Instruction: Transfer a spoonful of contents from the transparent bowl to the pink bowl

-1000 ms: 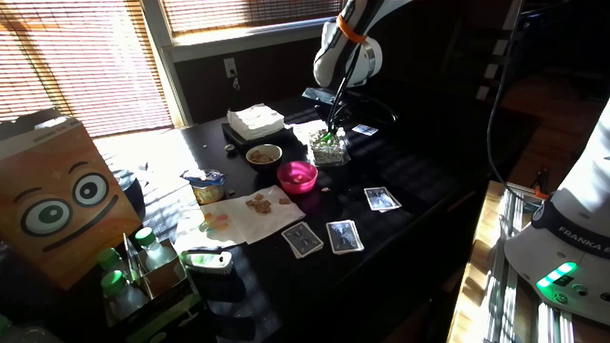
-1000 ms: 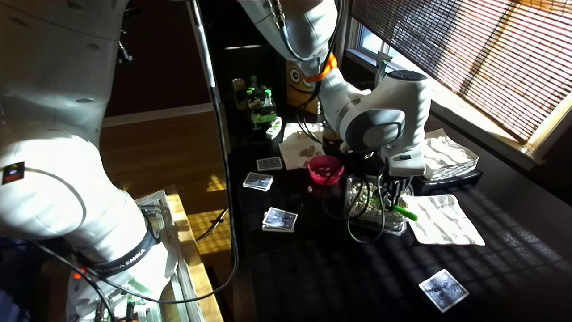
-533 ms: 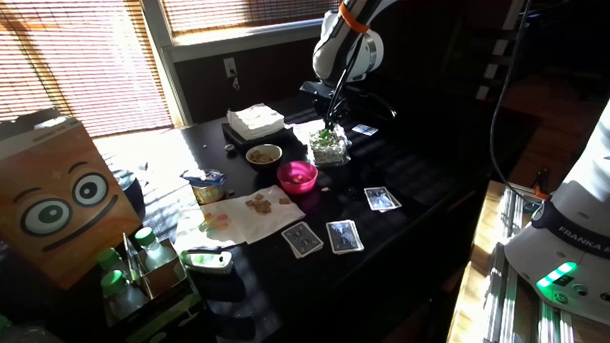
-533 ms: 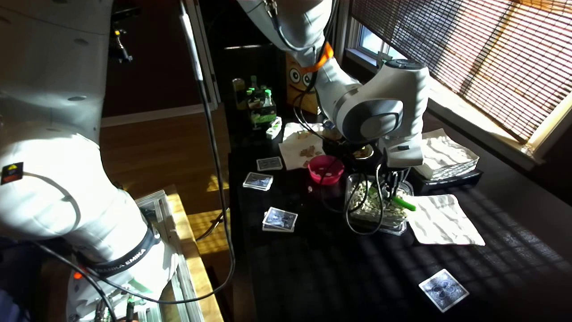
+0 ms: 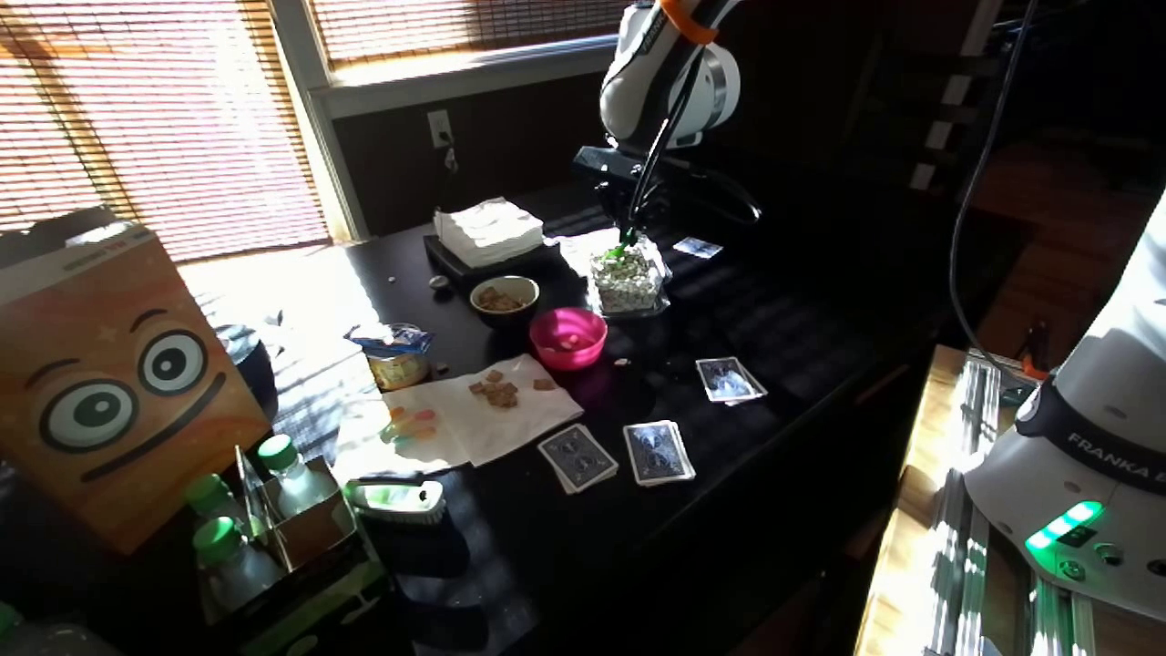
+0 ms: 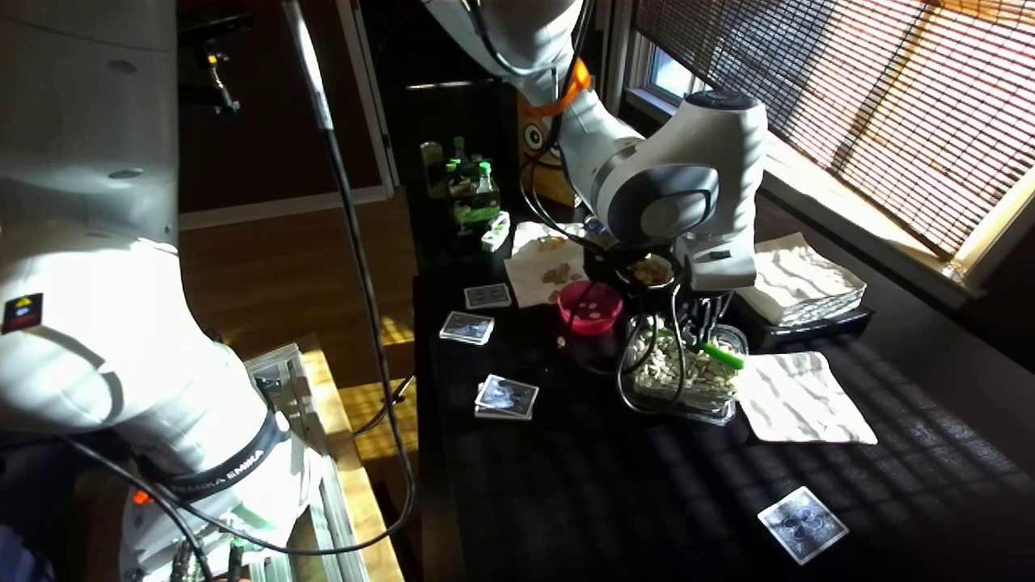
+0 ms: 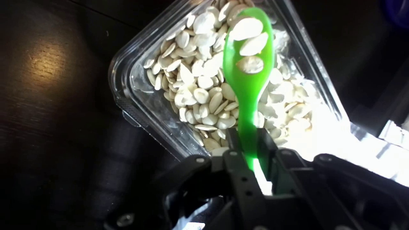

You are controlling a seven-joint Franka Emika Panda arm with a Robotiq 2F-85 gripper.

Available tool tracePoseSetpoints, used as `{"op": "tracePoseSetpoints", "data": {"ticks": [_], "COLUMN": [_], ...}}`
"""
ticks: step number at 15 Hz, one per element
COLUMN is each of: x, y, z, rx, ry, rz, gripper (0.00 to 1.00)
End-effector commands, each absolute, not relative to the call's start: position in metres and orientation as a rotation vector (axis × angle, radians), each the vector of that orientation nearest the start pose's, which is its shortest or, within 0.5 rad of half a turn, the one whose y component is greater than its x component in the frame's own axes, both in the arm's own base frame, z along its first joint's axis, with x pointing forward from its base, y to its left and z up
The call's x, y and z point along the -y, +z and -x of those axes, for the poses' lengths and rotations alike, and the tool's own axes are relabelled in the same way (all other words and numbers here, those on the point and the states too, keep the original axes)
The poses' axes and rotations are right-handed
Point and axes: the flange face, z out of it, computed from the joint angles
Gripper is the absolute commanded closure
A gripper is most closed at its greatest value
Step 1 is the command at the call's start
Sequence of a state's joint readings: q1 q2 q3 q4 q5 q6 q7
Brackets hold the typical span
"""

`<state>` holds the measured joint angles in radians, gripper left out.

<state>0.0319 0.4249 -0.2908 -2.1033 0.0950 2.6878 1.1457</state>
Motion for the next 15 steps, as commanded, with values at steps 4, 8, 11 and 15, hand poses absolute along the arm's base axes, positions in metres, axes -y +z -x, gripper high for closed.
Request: {"op": "tracePoseSetpoints", "data": {"ticks": [4, 8, 11, 15], "x": [0.149, 0.14, 0.13, 0.117], "y": [0.253, 0.277, 0.292, 0.308], "z": [-0.576, -0.573, -0.57, -0.564], "rx": [-2.025, -1.967, -1.92, -1.859], "ry": [-0.275, -0.238, -0.209, -0.173], "rz": [2.294, 2.272, 2.309, 2.366], "gripper": [0.95, 0.95, 0.95, 0.95]}}
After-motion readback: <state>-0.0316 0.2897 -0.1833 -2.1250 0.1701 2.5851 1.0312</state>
